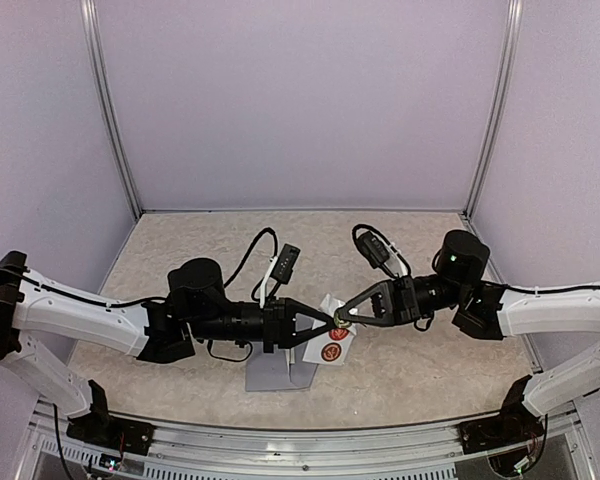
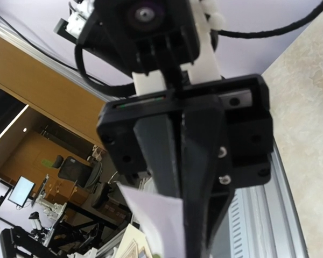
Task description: Place the letter into the envelope and seal it
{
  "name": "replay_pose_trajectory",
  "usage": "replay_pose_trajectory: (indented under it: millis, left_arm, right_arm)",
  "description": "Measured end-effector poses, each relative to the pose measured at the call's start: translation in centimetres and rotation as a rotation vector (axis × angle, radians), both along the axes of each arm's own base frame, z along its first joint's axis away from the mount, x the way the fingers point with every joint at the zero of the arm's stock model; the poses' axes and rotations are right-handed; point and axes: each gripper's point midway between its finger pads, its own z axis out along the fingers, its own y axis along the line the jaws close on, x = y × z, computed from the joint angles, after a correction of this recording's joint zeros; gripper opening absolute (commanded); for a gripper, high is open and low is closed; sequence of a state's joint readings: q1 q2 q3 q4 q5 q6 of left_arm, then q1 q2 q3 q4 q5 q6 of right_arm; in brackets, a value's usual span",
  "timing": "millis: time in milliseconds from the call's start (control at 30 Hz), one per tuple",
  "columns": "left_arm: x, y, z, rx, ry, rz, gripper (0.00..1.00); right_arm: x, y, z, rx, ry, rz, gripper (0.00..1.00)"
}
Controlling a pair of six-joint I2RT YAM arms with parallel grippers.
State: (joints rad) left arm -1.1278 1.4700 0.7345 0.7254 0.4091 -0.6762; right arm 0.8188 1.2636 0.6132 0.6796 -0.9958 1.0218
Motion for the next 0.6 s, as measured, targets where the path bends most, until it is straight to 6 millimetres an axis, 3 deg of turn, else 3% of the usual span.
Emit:
replay_pose_trajectory:
  millis: [600]
  left_arm:
    - [0.88,0.63,-0.75,0.009,0.056,0.032,0.00]
  right_arm:
    - [0.00,0.74,-0.54,-0.017,-0.028,0.002,0.00]
